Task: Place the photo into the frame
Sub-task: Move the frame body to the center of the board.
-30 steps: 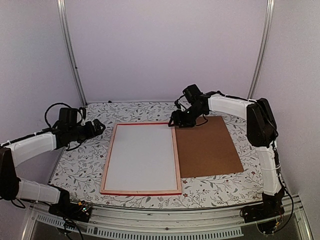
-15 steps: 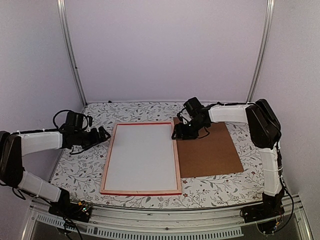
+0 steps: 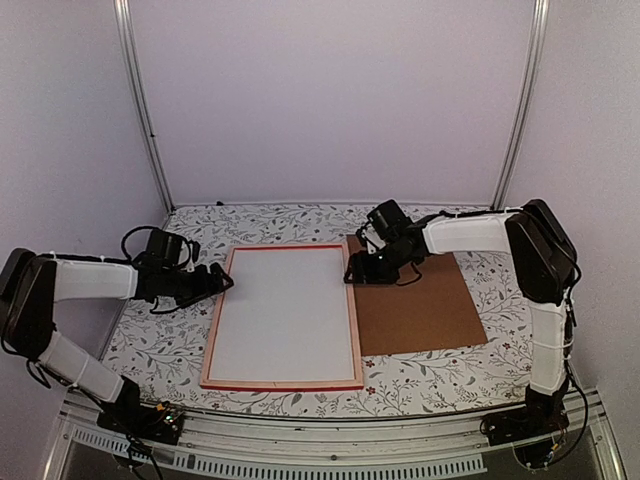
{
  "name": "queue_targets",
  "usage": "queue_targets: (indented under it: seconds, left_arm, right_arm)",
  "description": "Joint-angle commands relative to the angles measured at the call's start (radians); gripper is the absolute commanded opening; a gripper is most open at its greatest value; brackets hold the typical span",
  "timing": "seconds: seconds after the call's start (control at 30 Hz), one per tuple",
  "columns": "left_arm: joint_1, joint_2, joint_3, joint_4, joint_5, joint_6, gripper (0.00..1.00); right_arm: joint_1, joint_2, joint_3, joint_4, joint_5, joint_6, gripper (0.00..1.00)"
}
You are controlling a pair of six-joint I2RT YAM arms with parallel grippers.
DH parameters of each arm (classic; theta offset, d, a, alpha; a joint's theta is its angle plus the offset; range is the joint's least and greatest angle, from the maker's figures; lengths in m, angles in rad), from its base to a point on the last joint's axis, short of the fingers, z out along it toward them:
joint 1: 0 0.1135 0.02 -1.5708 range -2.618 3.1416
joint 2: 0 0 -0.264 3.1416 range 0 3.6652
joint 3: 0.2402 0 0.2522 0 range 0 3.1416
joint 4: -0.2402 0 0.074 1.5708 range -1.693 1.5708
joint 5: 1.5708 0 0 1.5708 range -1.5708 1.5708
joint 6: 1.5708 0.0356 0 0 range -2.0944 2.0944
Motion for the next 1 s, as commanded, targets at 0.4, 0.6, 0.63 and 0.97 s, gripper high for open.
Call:
queue_targets:
  seconds: [0.4, 0.6, 0.63, 0.97]
  left_arm:
    - [-0.406, -0.014, 0.21, -0.068, -0.19, 0.008, 0.96]
    - [-0.615, 0.146, 0.38, -0.06, -0.213, -0.016, 0.96]
    - [-0.645, 0.179, 0.409, -0.058, -0.215, -0.015, 0.96]
    - [-0.829, 0.551, 0.781, -0.085, -0.166, 0.057, 0.96]
  right_arm:
    - [-0.112, -0.363, -0.357, -0.014, 0.221, 0.015, 0.69]
    - [-0.186, -0.42, -0.422, -0.05, 0.307, 0.023, 0.69]
    - [-0.208, -0.427, -0.435, -0.049, 0.31, 0.022, 0.69]
    - [-0.331, -0.477, -0.529, -0.042, 0.338, -0.004, 0.7]
